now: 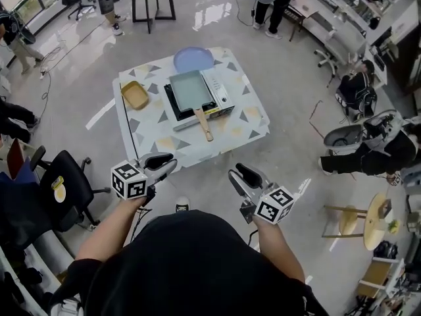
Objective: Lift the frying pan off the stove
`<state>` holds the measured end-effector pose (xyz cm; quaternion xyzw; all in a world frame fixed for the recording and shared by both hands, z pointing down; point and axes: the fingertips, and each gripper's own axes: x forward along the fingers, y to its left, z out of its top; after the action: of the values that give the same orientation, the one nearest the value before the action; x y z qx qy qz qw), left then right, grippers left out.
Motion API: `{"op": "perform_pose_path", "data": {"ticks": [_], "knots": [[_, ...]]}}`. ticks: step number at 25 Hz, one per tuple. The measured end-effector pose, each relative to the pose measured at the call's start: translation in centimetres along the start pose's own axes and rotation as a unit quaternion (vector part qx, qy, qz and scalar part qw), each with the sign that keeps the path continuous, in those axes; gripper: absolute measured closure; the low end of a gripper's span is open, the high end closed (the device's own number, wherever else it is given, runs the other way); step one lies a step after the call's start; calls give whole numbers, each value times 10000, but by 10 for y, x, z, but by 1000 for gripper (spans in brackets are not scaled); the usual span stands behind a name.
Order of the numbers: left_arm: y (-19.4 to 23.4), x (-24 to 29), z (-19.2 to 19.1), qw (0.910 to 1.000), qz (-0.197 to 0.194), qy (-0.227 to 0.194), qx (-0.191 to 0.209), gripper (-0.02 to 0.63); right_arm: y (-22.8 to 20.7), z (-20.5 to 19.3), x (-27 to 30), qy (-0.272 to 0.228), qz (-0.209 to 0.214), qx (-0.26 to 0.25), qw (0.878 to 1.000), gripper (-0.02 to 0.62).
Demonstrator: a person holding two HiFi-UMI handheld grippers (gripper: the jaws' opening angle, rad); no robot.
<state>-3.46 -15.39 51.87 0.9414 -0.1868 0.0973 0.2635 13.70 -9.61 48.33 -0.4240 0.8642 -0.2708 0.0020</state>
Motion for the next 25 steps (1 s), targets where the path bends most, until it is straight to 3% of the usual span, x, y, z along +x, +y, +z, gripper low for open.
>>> {"op": "perform_pose_path", "data": {"ticks": [11, 25], "knots": [[17, 20, 15, 9973, -679, 264, 35, 523, -10, 44, 30, -252, -401, -174, 9987, 416], [42, 33, 17, 9964, -756, 386, -88, 522, -45, 65, 75, -42, -282, -251, 9993, 416]]}}
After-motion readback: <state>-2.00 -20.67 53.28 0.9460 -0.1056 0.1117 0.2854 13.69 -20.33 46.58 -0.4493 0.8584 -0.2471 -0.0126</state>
